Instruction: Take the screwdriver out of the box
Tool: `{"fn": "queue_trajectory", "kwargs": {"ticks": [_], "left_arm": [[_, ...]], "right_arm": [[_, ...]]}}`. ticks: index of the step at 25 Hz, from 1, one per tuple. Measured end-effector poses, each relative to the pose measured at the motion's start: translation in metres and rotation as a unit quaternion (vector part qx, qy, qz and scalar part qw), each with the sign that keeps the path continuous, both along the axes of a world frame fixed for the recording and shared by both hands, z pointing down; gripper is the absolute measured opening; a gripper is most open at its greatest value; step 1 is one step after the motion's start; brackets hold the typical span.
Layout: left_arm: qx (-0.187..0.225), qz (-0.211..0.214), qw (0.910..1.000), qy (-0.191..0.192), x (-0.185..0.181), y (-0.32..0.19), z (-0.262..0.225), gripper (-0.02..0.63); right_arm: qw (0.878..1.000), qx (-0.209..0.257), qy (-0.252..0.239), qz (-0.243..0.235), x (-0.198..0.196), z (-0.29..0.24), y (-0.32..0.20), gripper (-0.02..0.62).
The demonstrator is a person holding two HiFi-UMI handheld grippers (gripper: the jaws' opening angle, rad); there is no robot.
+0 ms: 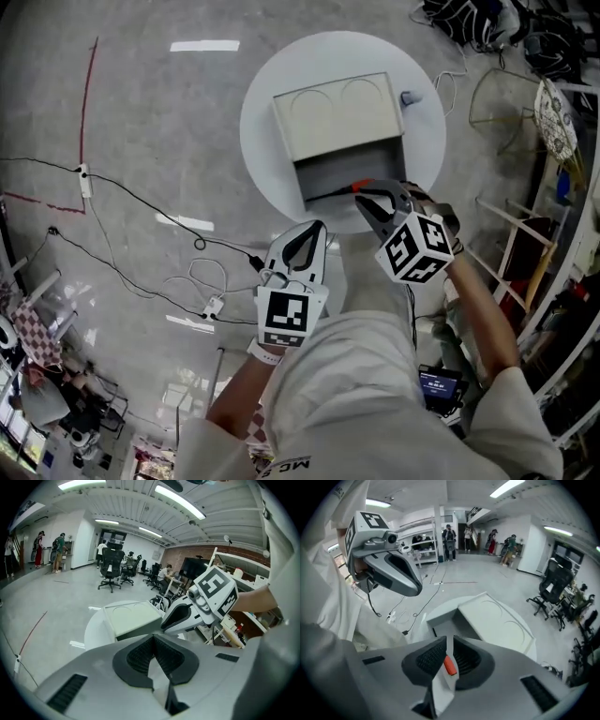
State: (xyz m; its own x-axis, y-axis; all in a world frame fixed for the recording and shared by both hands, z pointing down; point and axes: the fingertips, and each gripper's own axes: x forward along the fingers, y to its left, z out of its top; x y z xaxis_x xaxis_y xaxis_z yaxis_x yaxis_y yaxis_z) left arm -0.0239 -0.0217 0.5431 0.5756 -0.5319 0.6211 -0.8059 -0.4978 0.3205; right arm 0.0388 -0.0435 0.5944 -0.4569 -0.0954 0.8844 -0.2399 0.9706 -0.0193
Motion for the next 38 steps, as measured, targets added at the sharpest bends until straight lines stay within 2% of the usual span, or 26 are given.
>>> {"fn": "queue_trajectory", "kwargs": {"ticks": [5, 8, 14, 20, 26, 32, 38], "left_arm": [[-0.007, -0.002, 1.0, 0.002, 0.002, 0.003, 0.013, 0.011], [-0.01, -0.006, 0.9999, 0.005, 0.001, 0.004, 0.02, 0.011], [-0.02, -0.014, 0.9996, 0.012, 0.0, 0.014, 0.03, 0.011], [-0.019, -0.026, 0.9993, 0.019, -0.004, 0.016, 0.029, 0.011], [-0.023, -0.033, 0.999, 0.021, -0.006, 0.02, 0.028, 0.011], [-0.025, -0.032, 0.999, 0.021, -0.004, 0.024, 0.028, 0.011], [-0.023, -0.031, 0.999, 0.02, 0.001, 0.022, 0.027, 0.011]], "right_arm": [[0.994, -0.083, 0.031, -0.069, 0.003, 0.03, 0.006, 0.091], [0.985, -0.1, 0.07, -0.122, 0.009, 0.047, 0.004, 0.129], [0.963, -0.148, 0.118, -0.194, 0.02, 0.074, 0.01, 0.144], [0.939, -0.205, 0.158, -0.226, 0.03, 0.098, 0.017, 0.156], [0.915, -0.278, 0.188, -0.222, 0.034, 0.106, 0.016, 0.17], [0.889, -0.297, 0.225, -0.267, 0.036, 0.111, 0.019, 0.172], [0.877, -0.318, 0.234, -0.272, 0.04, 0.117, 0.02, 0.17]]}}
